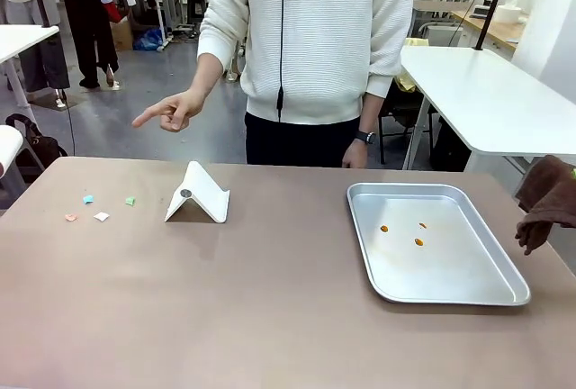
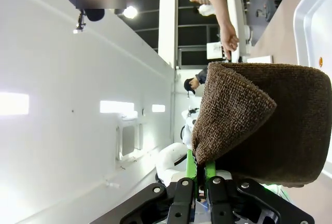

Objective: Clean the surface of the table.
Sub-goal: If a person points to the right, clean the right side of the table with your right hand, and if they point to the left, clean the left side with your left hand.

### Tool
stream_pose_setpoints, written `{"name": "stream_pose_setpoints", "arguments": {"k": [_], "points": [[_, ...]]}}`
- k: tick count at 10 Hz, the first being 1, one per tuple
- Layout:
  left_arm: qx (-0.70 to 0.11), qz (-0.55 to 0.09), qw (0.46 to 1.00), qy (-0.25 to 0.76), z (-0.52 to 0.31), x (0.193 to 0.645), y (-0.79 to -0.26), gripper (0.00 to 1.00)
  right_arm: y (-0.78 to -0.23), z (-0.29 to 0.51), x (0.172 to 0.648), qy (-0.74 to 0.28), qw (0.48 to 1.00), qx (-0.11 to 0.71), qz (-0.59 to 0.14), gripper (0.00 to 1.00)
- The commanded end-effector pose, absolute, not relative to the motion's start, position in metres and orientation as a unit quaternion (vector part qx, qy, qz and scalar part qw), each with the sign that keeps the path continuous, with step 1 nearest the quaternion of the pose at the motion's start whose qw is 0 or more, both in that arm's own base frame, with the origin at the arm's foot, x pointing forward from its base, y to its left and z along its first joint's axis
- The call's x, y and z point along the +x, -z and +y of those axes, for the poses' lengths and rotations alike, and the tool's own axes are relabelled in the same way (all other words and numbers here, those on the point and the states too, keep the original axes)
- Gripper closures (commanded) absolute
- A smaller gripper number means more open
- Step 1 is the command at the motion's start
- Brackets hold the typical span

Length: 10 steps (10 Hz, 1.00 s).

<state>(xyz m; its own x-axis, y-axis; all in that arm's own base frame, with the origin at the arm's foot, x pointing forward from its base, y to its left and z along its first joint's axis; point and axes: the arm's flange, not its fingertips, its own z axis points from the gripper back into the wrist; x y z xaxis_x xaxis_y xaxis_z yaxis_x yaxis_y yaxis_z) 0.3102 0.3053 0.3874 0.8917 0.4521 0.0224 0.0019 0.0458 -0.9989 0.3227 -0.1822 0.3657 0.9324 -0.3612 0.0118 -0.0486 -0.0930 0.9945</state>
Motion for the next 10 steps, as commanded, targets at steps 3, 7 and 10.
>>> {"name": "stream_pose_setpoints", "arguments": {"k": [3, 7, 10], "points": [[-0.672, -0.169, 0.704, -0.157, 0.304, 0.308, -0.391, 0.8, -0.371, -0.181, 0.321, 0.12, 0.662, 0.727, -0.137, 1.0], [-0.672, -0.169, 0.703, -0.16, 0.305, 0.31, -0.387, 0.78, -0.371, -0.181, 0.321, 0.12, 0.662, 0.727, -0.137, 1.0], [-0.566, -0.176, 0.786, -0.174, 0.29, 0.318, -0.394, 0.78, -0.371, -0.181, 0.321, 0.12, 0.662, 0.727, -0.137, 1.0]]}}
